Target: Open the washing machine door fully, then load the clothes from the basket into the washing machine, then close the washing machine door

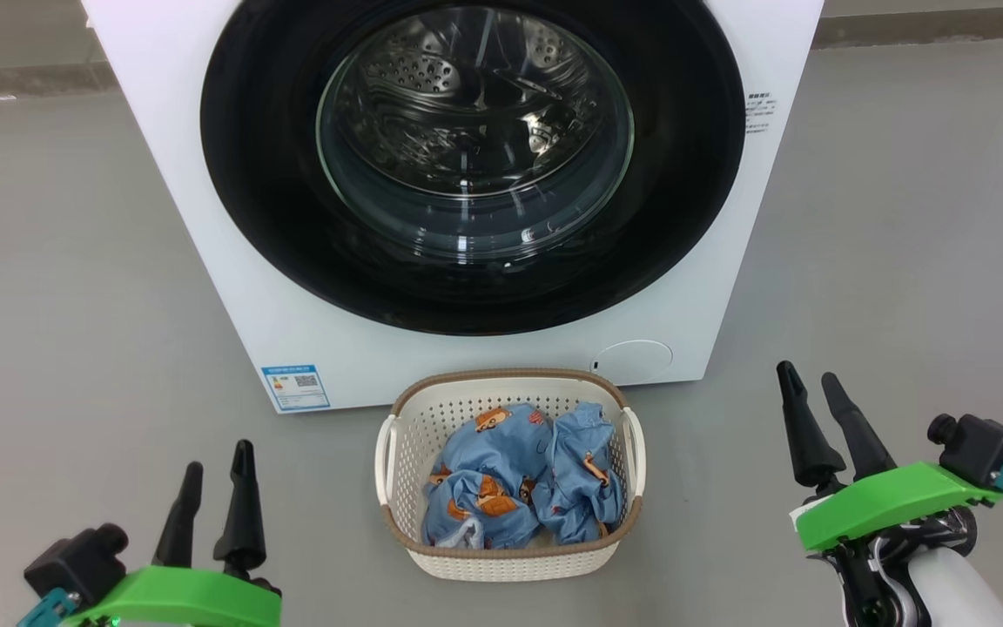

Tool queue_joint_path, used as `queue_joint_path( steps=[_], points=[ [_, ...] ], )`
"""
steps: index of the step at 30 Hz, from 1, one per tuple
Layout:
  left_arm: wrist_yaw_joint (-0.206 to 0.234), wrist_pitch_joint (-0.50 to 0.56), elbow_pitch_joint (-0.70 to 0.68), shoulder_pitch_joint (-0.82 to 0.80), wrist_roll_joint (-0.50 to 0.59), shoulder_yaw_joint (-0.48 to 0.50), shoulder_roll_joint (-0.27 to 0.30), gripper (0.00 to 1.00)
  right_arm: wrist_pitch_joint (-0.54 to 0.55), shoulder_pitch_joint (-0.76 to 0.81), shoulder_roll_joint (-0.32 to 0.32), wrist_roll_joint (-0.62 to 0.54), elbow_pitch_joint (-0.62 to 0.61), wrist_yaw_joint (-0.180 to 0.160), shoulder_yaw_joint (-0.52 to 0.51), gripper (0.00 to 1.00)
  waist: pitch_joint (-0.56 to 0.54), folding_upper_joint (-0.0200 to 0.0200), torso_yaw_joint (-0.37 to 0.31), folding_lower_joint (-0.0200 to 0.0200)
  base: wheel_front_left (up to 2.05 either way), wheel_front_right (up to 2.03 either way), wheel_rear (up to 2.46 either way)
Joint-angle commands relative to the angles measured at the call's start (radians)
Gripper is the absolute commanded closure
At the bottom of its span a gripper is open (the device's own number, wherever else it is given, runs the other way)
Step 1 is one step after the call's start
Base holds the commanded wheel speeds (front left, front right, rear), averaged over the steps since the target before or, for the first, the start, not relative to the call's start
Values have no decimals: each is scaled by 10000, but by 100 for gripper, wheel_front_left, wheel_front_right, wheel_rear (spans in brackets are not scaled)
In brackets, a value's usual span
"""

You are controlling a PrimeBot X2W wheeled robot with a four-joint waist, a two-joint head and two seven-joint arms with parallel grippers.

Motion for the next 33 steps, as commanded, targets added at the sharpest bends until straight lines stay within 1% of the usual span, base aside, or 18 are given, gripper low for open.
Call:
queue_joint_path(
  steps=[1,9,15,28,33],
  points=[
    [89,-136,-205,-553,293,193,258,0,-138,-565,-132,-330,-181,40,176,0,-10,0,-4,0,0,0,0],
    [268,-374,-116,-567,1269,87,270,0,-373,-756,-62,-1951,284,43,171,0,-80,0,-24,0,0,0,0],
    [297,-554,-62,-603,1941,-69,308,0,-551,-875,11,-2906,446,44,169,0,-102,0,-9,0,0,0,0],
    [364,-943,118,-716,3129,-298,333,0,-937,-1098,21,-4423,530,47,386,0,-88,0,6,0,0,0,0],
    [406,-1019,148,-759,3341,-305,343,0,-1012,-1125,22,-4707,570,48,400,0,-84,0,18,0,0,0,0]
  ],
)
